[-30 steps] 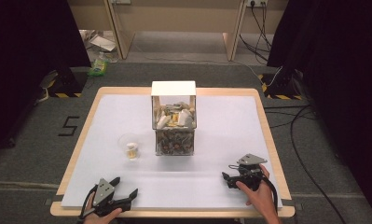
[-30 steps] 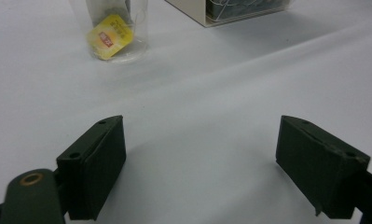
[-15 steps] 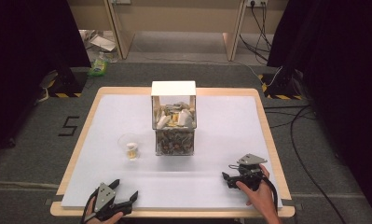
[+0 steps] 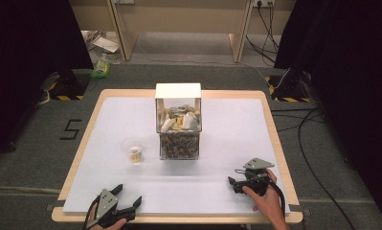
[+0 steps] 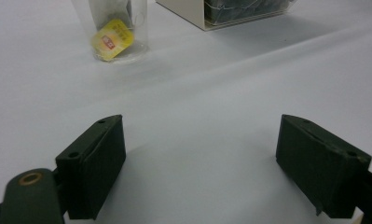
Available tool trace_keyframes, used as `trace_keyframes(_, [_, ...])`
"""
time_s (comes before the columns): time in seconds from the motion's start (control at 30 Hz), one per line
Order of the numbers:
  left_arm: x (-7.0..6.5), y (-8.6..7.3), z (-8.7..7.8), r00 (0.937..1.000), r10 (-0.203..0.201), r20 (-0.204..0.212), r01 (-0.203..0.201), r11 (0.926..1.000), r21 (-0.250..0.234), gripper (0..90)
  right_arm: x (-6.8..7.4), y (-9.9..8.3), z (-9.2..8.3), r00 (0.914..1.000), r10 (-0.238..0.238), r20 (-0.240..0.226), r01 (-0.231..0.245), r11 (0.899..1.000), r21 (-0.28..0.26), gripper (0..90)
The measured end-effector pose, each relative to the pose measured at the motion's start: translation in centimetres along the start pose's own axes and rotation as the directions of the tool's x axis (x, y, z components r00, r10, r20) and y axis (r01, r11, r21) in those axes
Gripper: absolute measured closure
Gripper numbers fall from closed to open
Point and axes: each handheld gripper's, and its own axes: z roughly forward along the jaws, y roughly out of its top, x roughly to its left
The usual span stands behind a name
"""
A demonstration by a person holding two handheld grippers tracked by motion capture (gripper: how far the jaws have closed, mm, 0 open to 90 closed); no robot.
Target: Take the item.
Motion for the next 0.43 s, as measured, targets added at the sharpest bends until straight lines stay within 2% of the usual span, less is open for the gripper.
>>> trace_keyframes(0.43, [-0.05,0.03,0.02,1.0,-0.001,-0.003,0.001,1.0,0.002,14.7,0.03,0.0,0.01,1.0,0.005,0.0,-0.005,1.0,0.001,8.3])
